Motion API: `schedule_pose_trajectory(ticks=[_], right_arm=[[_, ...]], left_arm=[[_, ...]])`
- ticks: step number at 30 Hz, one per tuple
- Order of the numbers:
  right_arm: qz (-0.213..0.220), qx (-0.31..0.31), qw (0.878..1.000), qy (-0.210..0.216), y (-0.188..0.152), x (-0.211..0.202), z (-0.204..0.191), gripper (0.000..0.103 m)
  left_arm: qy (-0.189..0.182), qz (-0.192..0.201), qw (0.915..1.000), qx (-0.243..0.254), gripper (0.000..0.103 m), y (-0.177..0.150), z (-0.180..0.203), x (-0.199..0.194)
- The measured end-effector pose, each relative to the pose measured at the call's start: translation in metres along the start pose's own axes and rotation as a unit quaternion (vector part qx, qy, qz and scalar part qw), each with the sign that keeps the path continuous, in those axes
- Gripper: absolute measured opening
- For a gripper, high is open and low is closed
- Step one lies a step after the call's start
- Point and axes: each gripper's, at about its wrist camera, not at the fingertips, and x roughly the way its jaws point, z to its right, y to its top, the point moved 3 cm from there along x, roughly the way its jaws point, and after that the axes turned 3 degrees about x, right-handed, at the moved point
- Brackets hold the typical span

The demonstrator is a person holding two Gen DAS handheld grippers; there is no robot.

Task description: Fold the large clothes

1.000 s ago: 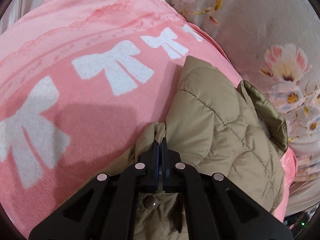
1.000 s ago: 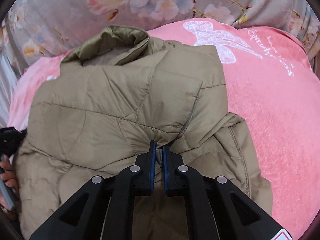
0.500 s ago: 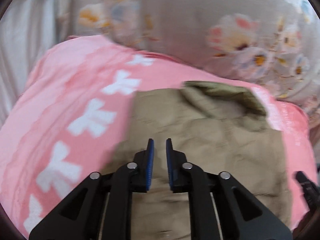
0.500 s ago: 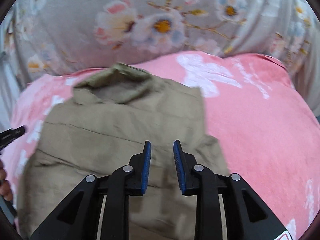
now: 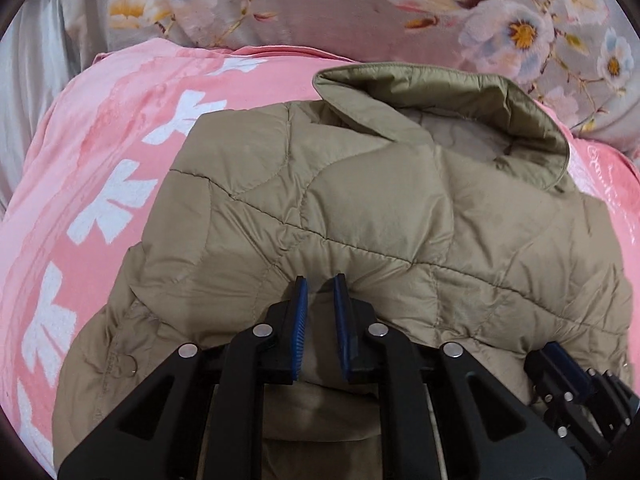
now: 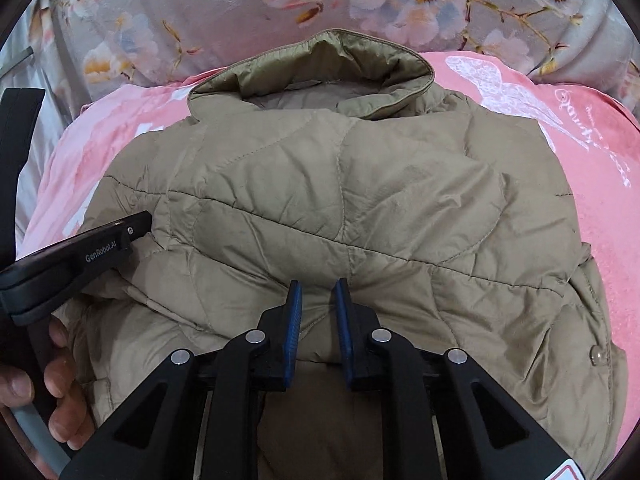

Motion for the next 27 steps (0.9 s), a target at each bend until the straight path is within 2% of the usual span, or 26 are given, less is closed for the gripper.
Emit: schedule_pose_trajectory(ticks=[8, 27], right_arm=[[0.012, -0.007, 1.000, -0.009, -0.003, 0.004, -0.004, 0.014], [0.014, -0.003, 1.000, -0.008, -0.003, 0.004, -0.004, 0.015]], left_arm=[[0.022, 0.025, 0.9993, 0.015, 0.013, -0.010, 0.005, 0.004], [0.058, 0.033, 0.9969, 0.040, 0.013, -0.012, 0.015, 0.004]])
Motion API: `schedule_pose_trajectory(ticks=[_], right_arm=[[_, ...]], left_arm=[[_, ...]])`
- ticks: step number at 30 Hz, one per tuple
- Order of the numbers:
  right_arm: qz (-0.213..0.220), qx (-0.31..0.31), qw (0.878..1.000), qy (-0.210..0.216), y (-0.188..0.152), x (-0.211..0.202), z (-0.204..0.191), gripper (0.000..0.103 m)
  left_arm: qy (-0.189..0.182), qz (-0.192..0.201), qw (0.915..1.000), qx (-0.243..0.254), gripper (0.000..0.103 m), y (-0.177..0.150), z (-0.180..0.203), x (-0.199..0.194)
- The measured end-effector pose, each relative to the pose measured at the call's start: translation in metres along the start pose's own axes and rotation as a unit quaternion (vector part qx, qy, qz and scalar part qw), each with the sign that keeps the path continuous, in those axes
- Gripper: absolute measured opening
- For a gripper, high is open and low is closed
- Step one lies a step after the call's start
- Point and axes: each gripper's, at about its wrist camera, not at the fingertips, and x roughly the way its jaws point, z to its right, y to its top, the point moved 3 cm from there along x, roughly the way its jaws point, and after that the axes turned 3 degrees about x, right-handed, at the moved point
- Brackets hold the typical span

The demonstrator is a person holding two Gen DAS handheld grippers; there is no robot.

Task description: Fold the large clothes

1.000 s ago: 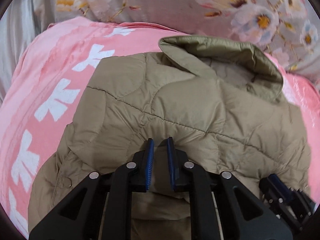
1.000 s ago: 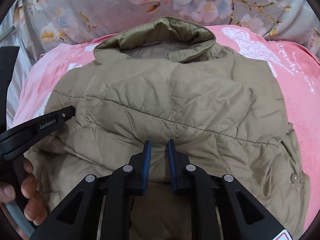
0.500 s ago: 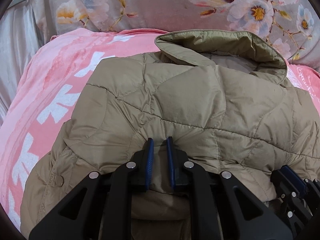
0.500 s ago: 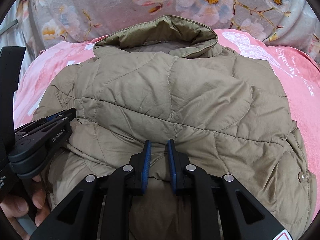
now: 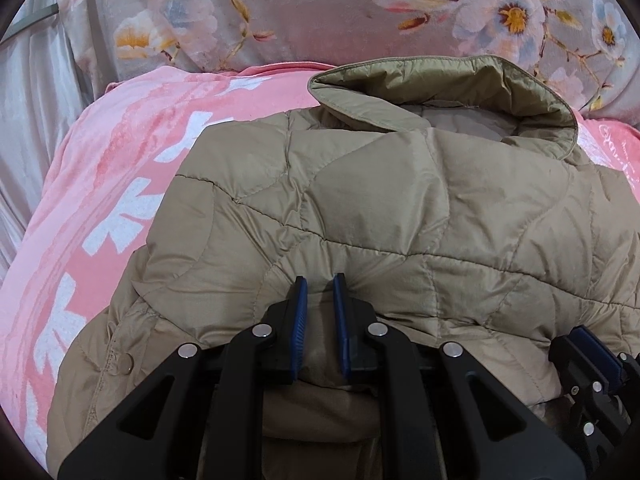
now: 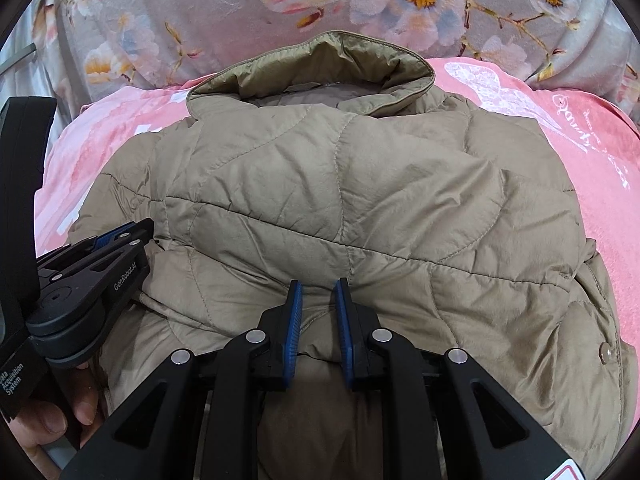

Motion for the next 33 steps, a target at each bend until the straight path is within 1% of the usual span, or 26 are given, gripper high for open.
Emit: schedule_pose_trajectory(ticks=[9, 13, 14, 15, 16, 17, 18, 19, 20, 21, 22, 23, 24, 26, 27, 28, 29, 30, 32, 33], right_arm=[[0.000, 0.002, 1.000, 0.002, 0.000, 0.001, 0.001, 0.014], [0.000, 0.011, 1.000, 0.014, 0.000, -0.001, 0.004, 0.015], [0.000, 0.021, 0.999, 0.028, 0.001, -0.001, 0.007, 0.015], [-0.001, 0.031, 0.999, 0.041, 0.001, -0.003, 0.011, 0.016], [-0.002, 0.041, 0.998, 0.054, 0.002, -0.005, 0.016, 0.016], [-0.008, 0.050, 0.997, 0.064, 0.002, -0.011, 0.021, 0.018], [-0.010, 0.052, 0.996, 0.066, 0.004, -0.017, 0.025, 0.021], [-0.005, 0.052, 0.996, 0.067, 0.008, -0.026, 0.029, 0.026], [0.003, 0.053, 0.997, 0.061, 0.013, -0.032, 0.034, 0.045], [0.023, 0.058, 0.997, 0.050, 0.023, -0.042, 0.041, 0.061], [0.042, 0.066, 0.996, 0.046, 0.035, -0.049, 0.047, 0.064], [0.059, 0.079, 0.994, 0.048, 0.052, -0.052, 0.055, 0.065], [0.064, 0.088, 0.993, 0.049, 0.063, -0.050, 0.060, 0.065], [0.076, 0.110, 0.990, 0.036, 0.091, -0.036, 0.072, 0.064], [0.074, 0.118, 0.990, 0.032, 0.099, -0.027, 0.077, 0.064], [0.062, 0.129, 0.989, 0.033, 0.107, -0.013, 0.082, 0.064], [0.043, 0.151, 0.987, 0.045, 0.114, 0.006, 0.087, 0.062], [0.029, 0.167, 0.984, 0.059, 0.116, 0.019, 0.093, 0.058], [0.006, 0.192, 0.979, 0.073, 0.116, 0.044, 0.098, 0.051], [-0.004, 0.201, 0.977, 0.075, 0.118, 0.057, 0.100, 0.040]], left_arm=[[0.011, -0.001, 0.9999, 0.008, 0.012, 0.000, 0.003, 0.000], [0.009, -0.001, 0.9999, 0.007, 0.013, 0.000, 0.002, 0.001], [0.005, -0.001, 1.0000, 0.004, 0.013, 0.001, 0.001, 0.000], [-0.009, 0.001, 0.9999, -0.007, 0.013, 0.001, -0.003, -0.001], [-0.036, 0.003, 0.9991, -0.025, 0.015, 0.001, -0.009, -0.002], [-0.081, 0.001, 0.9955, -0.049, 0.022, 0.002, -0.020, -0.004], [-0.110, -0.006, 0.9917, -0.067, 0.028, 0.003, -0.028, -0.006], [-0.140, -0.016, 0.9860, -0.088, 0.031, 0.007, -0.038, -0.009], [-0.156, -0.020, 0.9814, -0.109, 0.038, 0.016, -0.051, -0.015], [-0.156, -0.017, 0.9801, -0.121, 0.044, 0.024, -0.059, -0.018], [-0.157, -0.012, 0.9787, -0.132, 0.047, 0.035, -0.065, -0.021], [-0.163, -0.010, 0.9759, -0.145, 0.054, 0.047, -0.069, -0.021], [-0.189, -0.014, 0.9687, -0.160, 0.059, 0.065, -0.070, -0.018], [-0.220, -0.031, 0.9594, -0.174, 0.061, 0.089, -0.064, -0.006], [-0.228, -0.038, 0.9564, -0.178, 0.061, 0.100, -0.059, 0.002], [-0.236, -0.044, 0.9546, -0.177, 0.061, 0.107, -0.052, 0.010], [-0.241, -0.054, 0.9529, -0.176, 0.061, 0.114, -0.045, 0.021], [-0.244, -0.068, 0.9502, -0.181, 0.061, 0.118, -0.038, 0.034], [-0.259, -0.102, 0.9419, -0.188, 0.060, 0.119, -0.026, 0.060], [-0.266, -0.117, 0.9367, -0.196, 0.055, 0.117, -0.021, 0.073]])
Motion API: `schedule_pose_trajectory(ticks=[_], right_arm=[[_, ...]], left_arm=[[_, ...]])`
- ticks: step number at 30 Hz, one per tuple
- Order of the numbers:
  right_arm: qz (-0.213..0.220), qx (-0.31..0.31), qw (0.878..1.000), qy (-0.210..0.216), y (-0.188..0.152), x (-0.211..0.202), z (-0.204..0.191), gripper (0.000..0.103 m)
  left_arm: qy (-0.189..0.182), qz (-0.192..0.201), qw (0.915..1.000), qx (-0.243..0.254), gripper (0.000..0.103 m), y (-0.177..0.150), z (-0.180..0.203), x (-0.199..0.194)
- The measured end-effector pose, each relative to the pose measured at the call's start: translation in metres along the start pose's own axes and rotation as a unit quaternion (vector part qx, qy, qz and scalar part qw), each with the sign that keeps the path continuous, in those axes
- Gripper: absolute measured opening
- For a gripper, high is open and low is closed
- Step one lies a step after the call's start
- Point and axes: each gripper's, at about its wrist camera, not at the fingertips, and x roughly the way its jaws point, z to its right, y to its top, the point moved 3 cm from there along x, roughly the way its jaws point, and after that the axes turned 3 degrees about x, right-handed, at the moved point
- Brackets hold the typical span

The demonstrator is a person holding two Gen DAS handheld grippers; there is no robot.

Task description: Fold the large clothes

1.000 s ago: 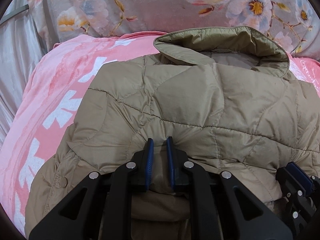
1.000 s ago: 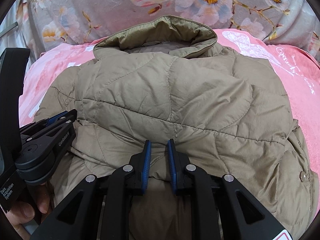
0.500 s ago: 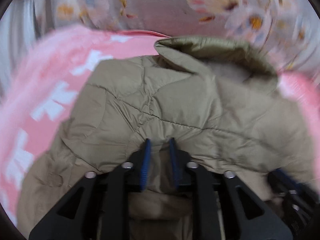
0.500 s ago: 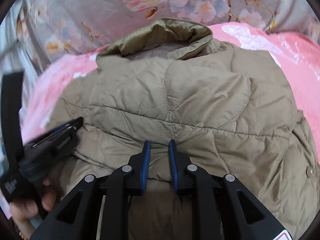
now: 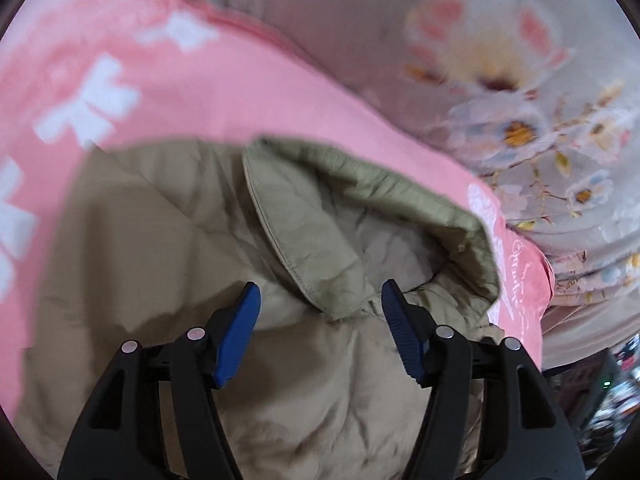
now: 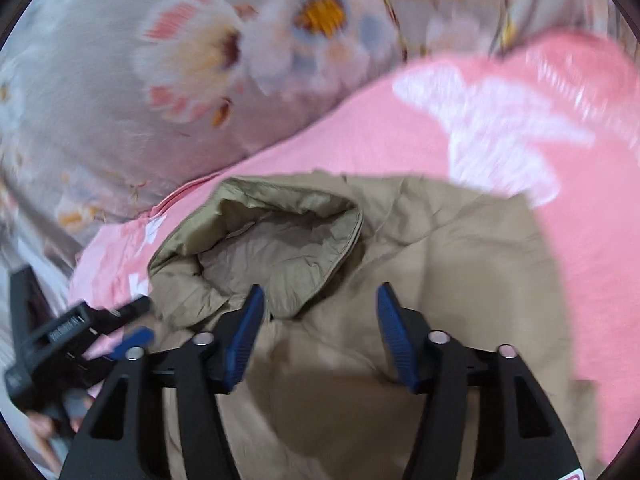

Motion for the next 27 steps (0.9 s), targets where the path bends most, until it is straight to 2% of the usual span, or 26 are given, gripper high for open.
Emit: schedule_pose_trajectory(ticks=[1, 2, 3, 5, 8, 11, 16, 27], right_arm=[[-0.005, 0.002, 1.000, 0.004, 0.000, 0.007, 0.000, 0.033], [-0.016, -0.005, 1.000, 0.018, -0.001, 0.014, -0.004, 0.015], [-0.017, -0.015, 0.999, 0.028, -0.002, 0.014, -0.007, 0.009], [0.007, -0.047, 0.998, 0.029, -0.005, 0.004, -0.013, 0.006], [0.026, -0.076, 0.997, 0.004, -0.011, -0.004, -0.010, 0.004], [0.006, -0.104, 0.994, -0.036, -0.018, 0.012, -0.008, 0.004], [0.005, -0.133, 0.989, -0.067, -0.021, 0.017, -0.009, 0.002], [0.012, -0.167, 0.980, -0.108, -0.026, 0.024, -0.013, 0.000]], left_arm=[[-0.002, -0.001, 1.0000, -0.008, 0.048, 0.000, -0.001, 0.007], [-0.004, 0.002, 1.0000, -0.009, 0.031, -0.001, -0.002, 0.007], [-0.015, 0.003, 0.9999, -0.004, 0.007, -0.003, 0.001, 0.007], [-0.028, 0.020, 0.9994, 0.008, 0.004, -0.006, 0.002, -0.002], [-0.030, 0.047, 0.9981, 0.027, 0.003, -0.014, -0.002, -0.013], [-0.015, 0.039, 0.9983, 0.041, 0.004, -0.025, -0.011, -0.001], [0.002, 0.050, 0.9963, 0.070, 0.004, -0.037, -0.017, 0.010], [0.058, 0.066, 0.9892, 0.118, 0.005, -0.047, -0.010, 0.022]])
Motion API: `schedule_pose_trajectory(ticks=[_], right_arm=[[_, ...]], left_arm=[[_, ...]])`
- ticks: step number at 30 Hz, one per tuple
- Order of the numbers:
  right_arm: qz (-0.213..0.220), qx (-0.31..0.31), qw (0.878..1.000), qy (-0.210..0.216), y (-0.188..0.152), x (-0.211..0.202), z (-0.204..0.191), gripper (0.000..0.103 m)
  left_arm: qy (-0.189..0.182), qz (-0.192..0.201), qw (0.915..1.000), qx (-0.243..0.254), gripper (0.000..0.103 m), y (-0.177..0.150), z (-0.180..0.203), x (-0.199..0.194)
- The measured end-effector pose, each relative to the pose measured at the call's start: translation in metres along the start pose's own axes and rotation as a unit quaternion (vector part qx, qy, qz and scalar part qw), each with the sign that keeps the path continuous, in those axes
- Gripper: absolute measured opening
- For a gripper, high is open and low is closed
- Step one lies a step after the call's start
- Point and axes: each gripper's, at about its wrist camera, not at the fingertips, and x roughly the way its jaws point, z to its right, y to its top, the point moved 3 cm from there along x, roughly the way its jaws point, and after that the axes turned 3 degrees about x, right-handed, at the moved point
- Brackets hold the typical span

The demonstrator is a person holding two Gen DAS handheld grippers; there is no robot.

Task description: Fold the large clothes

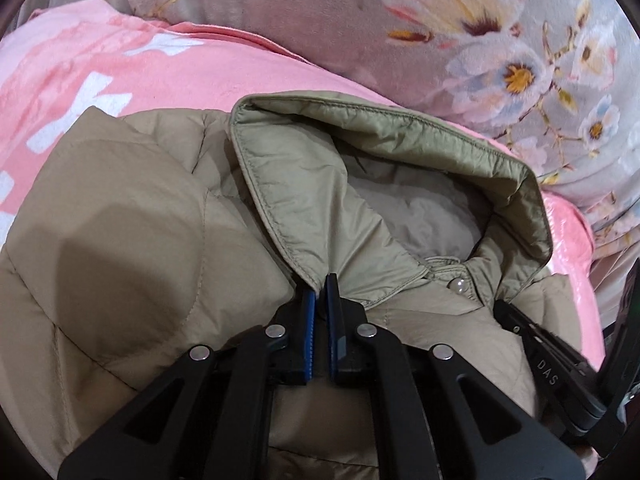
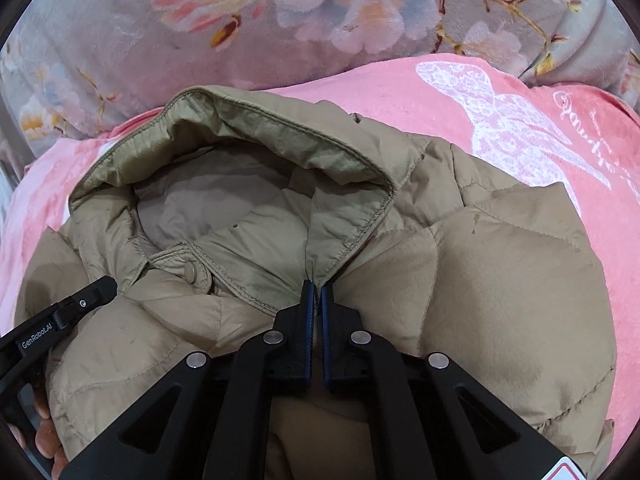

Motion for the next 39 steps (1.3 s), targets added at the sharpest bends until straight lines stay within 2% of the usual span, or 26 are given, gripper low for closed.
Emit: schedule_pose_trajectory(ticks=[4, 16, 19, 21, 24, 26, 29, 31, 32, 34, 37, 39], right_arm=[[0.000, -0.006, 1.000, -0.008, 0.001, 0.000, -0.002, 0.000], [-0.002, -0.003, 1.000, -0.002, 0.003, -0.001, -0.002, 0.002], [-0.021, 0.009, 1.000, 0.021, 0.005, -0.013, 0.005, 0.004], [-0.031, 0.005, 0.999, 0.021, 0.004, -0.035, 0.010, 0.006], [-0.002, 0.000, 1.000, 0.015, 0.023, -0.071, 0.016, 0.007], [0.026, 0.018, 0.999, 0.020, 0.055, -0.088, 0.017, 0.009], [0.053, 0.047, 0.997, 0.042, 0.104, -0.094, 0.010, 0.011], [0.071, 0.055, 0.994, 0.058, 0.136, -0.088, -0.002, 0.011], [0.070, 0.060, 0.994, 0.066, 0.148, -0.081, -0.006, 0.011], [0.052, 0.080, 0.993, 0.074, 0.161, -0.058, -0.013, 0.011], [0.014, 0.090, 0.994, 0.063, 0.154, -0.020, -0.016, 0.011], [-0.008, 0.079, 0.995, 0.060, 0.140, -0.006, -0.018, 0.012]], left_arm=[[0.023, 0.004, 0.9995, 0.020, 0.005, -0.001, 0.006, 0.001], [0.055, 0.004, 0.9974, 0.046, 0.005, -0.001, 0.015, 0.003], [0.039, -0.002, 0.9985, 0.038, 0.007, 0.000, 0.010, -0.009], [0.027, -0.017, 0.9991, 0.029, 0.008, 0.003, 0.001, -0.032], [0.032, 0.004, 0.9991, 0.028, 0.008, 0.027, -0.015, -0.069], [0.046, 0.022, 0.9986, 0.012, 0.007, 0.054, -0.022, -0.084], [0.028, 0.043, 0.9985, -0.020, 0.010, 0.104, -0.018, -0.092], [0.026, 0.047, 0.9978, -0.038, 0.014, 0.133, -0.008, -0.080], [0.017, 0.035, 0.9983, -0.043, 0.019, 0.144, -0.002, -0.066], [0.007, 0.003, 0.9984, -0.057, 0.021, 0.153, 0.005, -0.035], [0.008, -0.052, 0.9944, -0.091, 0.021, 0.146, 0.003, 0.014], [0.011, -0.072, 0.9923, -0.101, 0.019, 0.132, -0.002, 0.032]])
